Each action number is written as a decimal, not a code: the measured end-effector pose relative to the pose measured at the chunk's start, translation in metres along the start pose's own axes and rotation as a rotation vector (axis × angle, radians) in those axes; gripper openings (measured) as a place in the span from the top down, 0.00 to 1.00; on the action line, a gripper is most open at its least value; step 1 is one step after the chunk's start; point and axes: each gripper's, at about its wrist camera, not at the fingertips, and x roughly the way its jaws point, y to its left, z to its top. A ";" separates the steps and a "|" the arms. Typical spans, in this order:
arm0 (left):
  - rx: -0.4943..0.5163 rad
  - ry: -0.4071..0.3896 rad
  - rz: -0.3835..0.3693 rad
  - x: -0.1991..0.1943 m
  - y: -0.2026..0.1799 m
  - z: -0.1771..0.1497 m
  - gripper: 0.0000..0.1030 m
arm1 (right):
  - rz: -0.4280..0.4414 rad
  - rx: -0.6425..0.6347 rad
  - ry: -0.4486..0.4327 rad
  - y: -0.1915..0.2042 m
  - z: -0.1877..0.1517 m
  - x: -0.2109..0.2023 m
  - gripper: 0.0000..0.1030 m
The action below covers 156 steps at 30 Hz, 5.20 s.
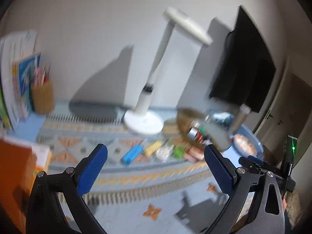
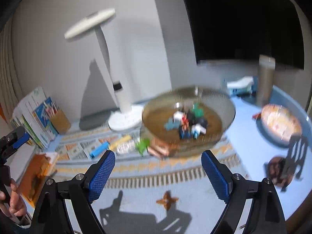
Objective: Organize rigid objects
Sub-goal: 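Move both grippers back toward the remaining toys, then grasp the blue power bank with the left gripper while the right grasps the pink carton, then carry both items over the amber bowl and open both grippers to drop them, then move both grippers back toward the remaining toys on the mat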
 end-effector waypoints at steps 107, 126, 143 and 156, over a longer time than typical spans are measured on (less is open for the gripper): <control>0.394 -0.001 0.221 0.024 -0.159 0.028 0.80 | -0.140 -0.039 -0.149 -0.045 0.060 -0.056 0.60; 0.194 0.409 -0.103 0.259 -0.185 0.022 0.62 | -0.253 0.071 0.179 -0.131 0.092 0.102 0.53; 0.079 0.117 -0.096 0.117 -0.110 0.076 0.19 | -0.222 0.172 0.023 -0.116 0.097 0.028 0.38; 0.098 0.005 -0.051 0.011 -0.068 0.069 0.01 | -0.003 0.143 0.016 -0.026 0.065 -0.018 0.15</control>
